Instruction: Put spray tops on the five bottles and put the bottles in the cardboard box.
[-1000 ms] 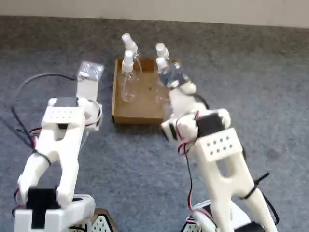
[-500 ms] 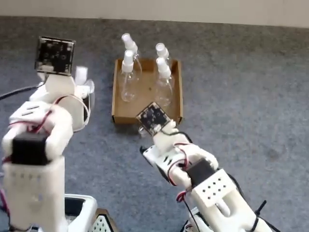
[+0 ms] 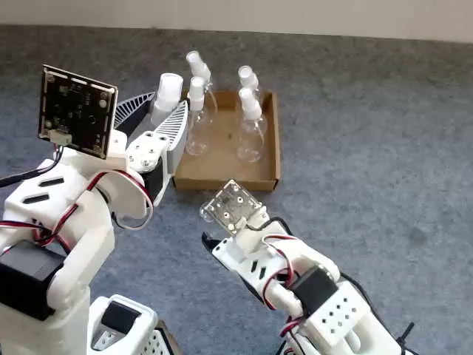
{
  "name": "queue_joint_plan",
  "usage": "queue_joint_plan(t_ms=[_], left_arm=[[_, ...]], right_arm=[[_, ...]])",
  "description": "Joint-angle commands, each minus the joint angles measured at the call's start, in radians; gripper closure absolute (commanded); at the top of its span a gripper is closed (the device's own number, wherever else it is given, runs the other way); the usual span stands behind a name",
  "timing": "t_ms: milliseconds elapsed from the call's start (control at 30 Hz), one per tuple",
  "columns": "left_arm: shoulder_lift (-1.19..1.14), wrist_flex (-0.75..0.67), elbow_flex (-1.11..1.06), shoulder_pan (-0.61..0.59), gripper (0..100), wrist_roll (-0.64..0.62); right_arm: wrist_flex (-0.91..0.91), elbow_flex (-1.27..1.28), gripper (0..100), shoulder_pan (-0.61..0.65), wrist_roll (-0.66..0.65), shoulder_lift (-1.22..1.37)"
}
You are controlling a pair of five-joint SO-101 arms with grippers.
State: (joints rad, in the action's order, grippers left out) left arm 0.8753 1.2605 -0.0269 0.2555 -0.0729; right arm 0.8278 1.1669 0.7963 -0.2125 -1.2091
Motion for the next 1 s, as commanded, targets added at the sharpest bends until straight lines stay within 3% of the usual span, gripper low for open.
queue_joint_plan(t_ms=[0, 200, 367, 533, 733, 967], left_arm=[[0.015, -0.02, 0.05, 0.021, 97, -0.011], [0.028, 0.026, 0.039, 0.021, 97, -0.006], [0.142, 0.006, -0.045, 0.03, 97, -0.011], [0.194, -0.255, -0.228, 0.054, 97, -0.014], [0.193, -0.551, -0.44, 0.28, 97, -0.006], [0.225, -0.591, -0.545, 0.295, 99, -0.008]], right_arm=[[-0.024, 0.01, 99.5, 0.012, 0.002, -0.093], [-0.042, 0.088, 99.5, 0.018, 0.006, -0.252], [-0.277, 0.223, 99.5, 0.018, 0.008, -0.3], [-0.39, 0.357, 99.5, 0.018, 0.009, -0.308], [-0.39, 0.357, 99.5, 0.013, 0.009, -0.309], [-0.394, 0.357, 99.5, -0.019, 0.037, -0.309]])
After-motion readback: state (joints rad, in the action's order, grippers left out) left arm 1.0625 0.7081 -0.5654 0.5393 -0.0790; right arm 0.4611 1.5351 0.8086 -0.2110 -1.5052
